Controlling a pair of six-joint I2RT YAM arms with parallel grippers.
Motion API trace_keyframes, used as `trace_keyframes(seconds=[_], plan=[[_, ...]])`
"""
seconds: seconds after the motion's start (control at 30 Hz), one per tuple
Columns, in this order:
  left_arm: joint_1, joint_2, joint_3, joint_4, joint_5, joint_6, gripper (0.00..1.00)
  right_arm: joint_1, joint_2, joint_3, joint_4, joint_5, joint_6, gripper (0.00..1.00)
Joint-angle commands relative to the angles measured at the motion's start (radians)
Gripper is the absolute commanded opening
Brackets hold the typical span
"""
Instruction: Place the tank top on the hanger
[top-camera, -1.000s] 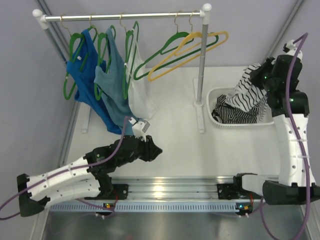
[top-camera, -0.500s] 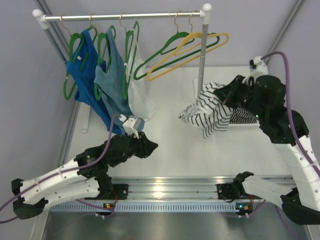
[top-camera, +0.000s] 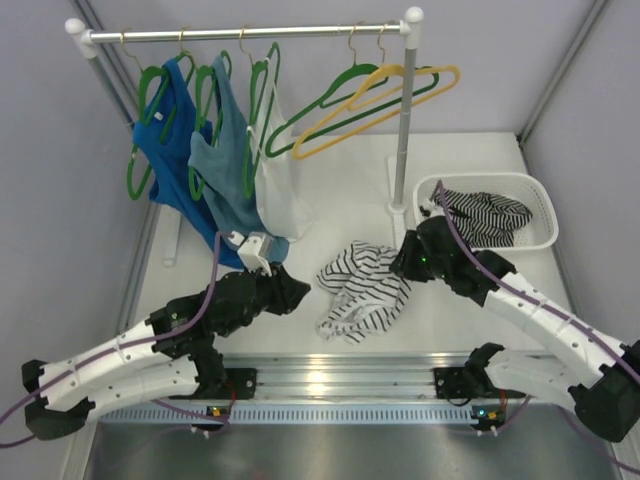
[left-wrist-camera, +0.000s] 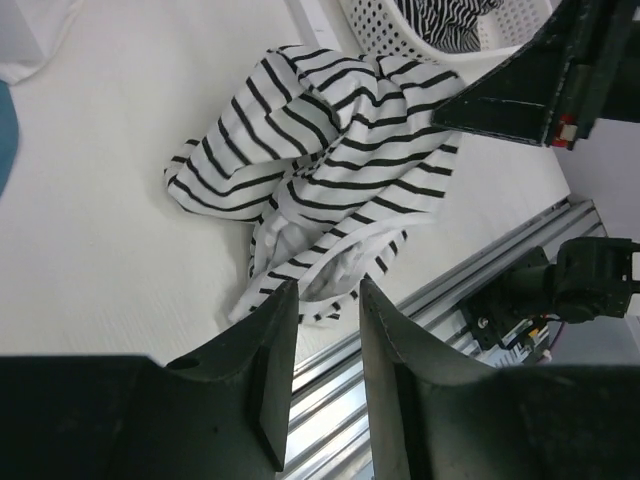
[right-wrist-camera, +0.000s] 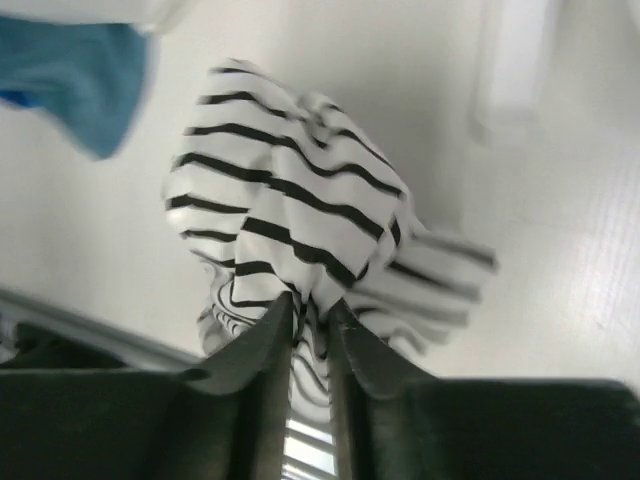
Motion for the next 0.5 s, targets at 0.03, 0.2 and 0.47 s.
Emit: trace_keyframes(seconds=[0.03, 0.2, 0.47], plan=[[-0.002, 0.009, -0.065, 0.038, 0.003, -0.032, 0.36, -0.150, -0.103, -0.164, 0.014, -0.016, -0.033, 0.43], [-0.002, 0.024, -0.115, 0.055, 0.006, -0.054, 0.36, -0.021, -0.171, -0.140, -0.052, 0.079, -0.029, 0.65], [-0.002, 0.020, -0.210, 0.095, 0.035, -0.093, 0.38, 0.416, -0.099, -0.138, -0.059, 0.289, 0.186, 0.62]])
